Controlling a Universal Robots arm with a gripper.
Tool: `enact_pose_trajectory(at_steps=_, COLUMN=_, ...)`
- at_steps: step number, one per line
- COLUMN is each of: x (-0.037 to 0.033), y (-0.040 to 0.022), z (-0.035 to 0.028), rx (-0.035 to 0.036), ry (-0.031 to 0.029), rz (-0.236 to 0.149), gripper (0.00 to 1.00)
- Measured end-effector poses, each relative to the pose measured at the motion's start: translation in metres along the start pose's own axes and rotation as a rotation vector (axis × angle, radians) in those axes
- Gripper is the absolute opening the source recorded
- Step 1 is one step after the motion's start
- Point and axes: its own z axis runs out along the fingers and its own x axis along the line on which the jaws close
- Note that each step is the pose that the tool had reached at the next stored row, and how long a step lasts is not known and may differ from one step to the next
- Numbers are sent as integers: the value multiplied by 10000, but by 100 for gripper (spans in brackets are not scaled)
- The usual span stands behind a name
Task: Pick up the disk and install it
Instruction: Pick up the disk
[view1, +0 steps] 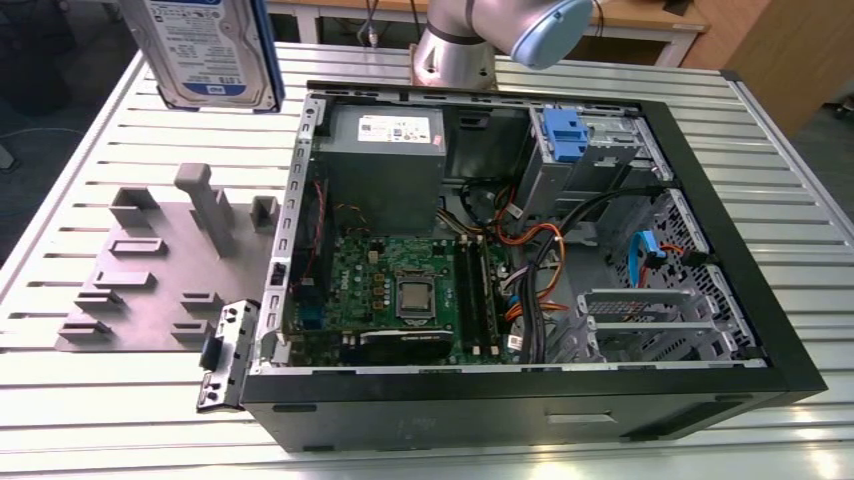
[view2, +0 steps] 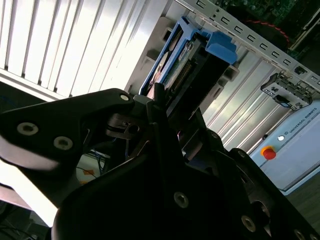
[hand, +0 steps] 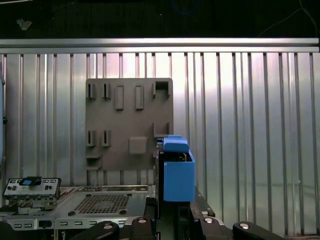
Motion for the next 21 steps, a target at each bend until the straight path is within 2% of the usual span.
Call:
enact_pose_trajectory(at_steps=15, x=-2, y=-64, z=-1, rx=0, ry=0, rz=0, gripper=35)
enact_pose_trajectory(at_steps=16, x=-4, y=-128, z=-3, rx=0, ry=0, rz=0, gripper=35)
enact_pose_trajectory(at_steps=21, x=-5, y=-149, z=-3, rx=0, ry=0, rz=0, gripper=35)
